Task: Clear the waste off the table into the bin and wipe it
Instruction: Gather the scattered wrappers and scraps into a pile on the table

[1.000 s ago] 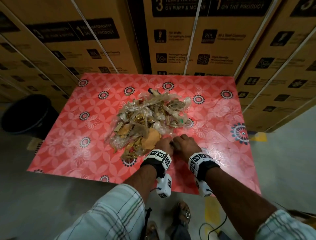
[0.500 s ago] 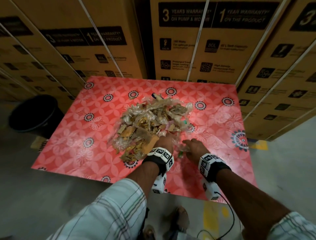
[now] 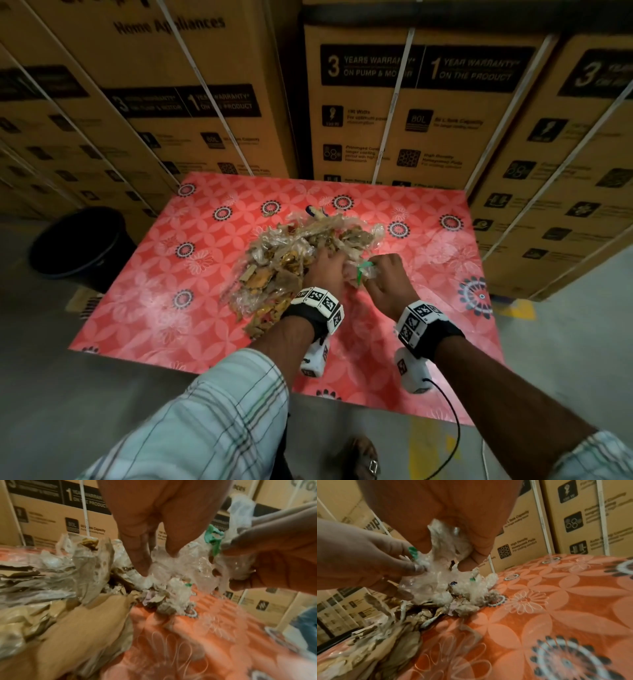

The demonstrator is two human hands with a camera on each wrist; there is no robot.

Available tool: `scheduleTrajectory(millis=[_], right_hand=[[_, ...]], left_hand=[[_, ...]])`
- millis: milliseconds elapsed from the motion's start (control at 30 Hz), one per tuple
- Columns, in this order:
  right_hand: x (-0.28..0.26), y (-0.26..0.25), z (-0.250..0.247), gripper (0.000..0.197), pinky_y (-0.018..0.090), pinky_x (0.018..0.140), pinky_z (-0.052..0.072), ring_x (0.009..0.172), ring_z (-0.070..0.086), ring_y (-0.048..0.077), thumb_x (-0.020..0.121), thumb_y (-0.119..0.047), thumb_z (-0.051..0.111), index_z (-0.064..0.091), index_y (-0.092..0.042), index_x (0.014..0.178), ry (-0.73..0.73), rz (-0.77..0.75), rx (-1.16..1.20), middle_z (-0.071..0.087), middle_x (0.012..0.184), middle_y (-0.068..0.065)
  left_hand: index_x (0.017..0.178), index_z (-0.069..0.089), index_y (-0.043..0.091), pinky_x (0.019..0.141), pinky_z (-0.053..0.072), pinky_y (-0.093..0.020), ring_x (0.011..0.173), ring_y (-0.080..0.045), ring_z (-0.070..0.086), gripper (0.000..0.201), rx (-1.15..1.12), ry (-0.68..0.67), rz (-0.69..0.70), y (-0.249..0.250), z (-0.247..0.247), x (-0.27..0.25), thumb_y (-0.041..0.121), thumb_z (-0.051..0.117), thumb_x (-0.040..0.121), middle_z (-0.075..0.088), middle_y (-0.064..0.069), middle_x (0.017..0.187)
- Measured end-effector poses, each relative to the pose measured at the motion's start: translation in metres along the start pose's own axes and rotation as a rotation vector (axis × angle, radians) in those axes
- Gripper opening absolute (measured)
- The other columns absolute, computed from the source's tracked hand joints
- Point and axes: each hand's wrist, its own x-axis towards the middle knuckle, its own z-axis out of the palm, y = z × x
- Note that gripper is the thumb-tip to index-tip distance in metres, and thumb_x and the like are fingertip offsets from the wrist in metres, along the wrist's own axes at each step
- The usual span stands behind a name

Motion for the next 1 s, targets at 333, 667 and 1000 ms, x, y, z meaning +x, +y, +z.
scheduleTrajectory(millis=[333,667,1000], right_hand=[[0.035,-0.042,-0.032,0.058,0.029,0.072,0.035,0.085,0.051,0.034,0.074,-0.005,0.038,0.051,0.003,0.130,0.085,-0.176,-0.003,0.053,0.091,0.022],[0.041,-0.053,-0.049,0.033,0.022,0.061,0.043,0.077,0.061,0.016,0.086,-0.007,0.056,0.045,-0.013,0.117,0.129,-0.115,0.172,0.065,0.101,0.005],[0.055,-0.053,-0.049,0.051,0.036,0.086,0.050,0.099,0.054,0.021,0.077,0.013,0.052,0.063,-0.009,0.121,0.093,-0.259,0.216,0.055,0.107,0.004]], left_hand=[[0.129,0.055,0.005,0.089,0.049,-0.037,0.106,-0.029,0.061,0.033,-0.518,0.100,0.022,0.023,-0.043,0.002,0.008,0.040,0.099,0.064,-0.015,0.120],[0.093,0.051,0.013,0.064,0.040,-0.030,0.070,-0.018,0.048,0.010,-0.772,0.121,-0.083,0.032,-0.053,0.011,0.018,0.059,0.091,0.052,-0.002,0.078],[0.119,0.052,0.015,0.080,0.057,-0.045,0.095,-0.036,0.066,0.040,-0.930,0.077,-0.170,0.026,-0.068,0.020,0.012,0.068,0.083,0.065,-0.019,0.109]])
